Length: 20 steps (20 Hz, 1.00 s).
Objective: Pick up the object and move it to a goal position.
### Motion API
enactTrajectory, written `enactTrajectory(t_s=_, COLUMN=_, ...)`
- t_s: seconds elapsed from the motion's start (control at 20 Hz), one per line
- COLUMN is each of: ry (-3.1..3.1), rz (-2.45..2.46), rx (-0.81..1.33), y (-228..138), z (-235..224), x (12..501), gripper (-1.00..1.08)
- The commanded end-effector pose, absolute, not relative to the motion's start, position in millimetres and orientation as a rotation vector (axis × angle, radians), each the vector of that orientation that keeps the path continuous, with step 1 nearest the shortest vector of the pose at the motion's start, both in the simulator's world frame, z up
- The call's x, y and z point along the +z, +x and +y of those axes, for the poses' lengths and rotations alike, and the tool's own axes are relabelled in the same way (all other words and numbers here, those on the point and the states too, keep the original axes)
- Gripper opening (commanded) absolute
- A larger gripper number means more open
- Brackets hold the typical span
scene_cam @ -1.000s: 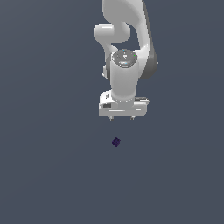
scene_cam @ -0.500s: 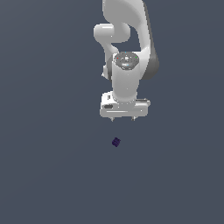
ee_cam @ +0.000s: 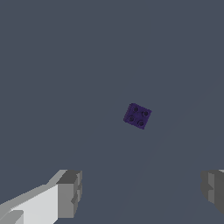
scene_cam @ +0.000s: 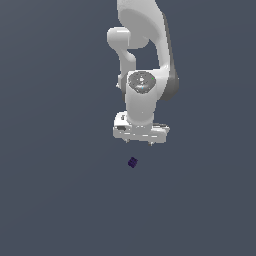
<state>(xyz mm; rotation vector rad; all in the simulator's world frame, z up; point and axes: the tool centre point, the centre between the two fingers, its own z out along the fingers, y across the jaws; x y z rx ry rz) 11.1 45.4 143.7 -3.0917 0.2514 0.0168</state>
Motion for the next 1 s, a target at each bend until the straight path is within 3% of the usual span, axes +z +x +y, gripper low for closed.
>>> enactTrajectory(t_s=0.0, ry=-3.086, rz=0.344, rx=0.017, y=16.8, z=42.4, x=133.7, gripper=1.00)
enactTrajectory(t_s=0.95, ry=-3.016, rz=0.876, rx=0.001, y=46.1, z=23.8, x=73.3, gripper=1.00)
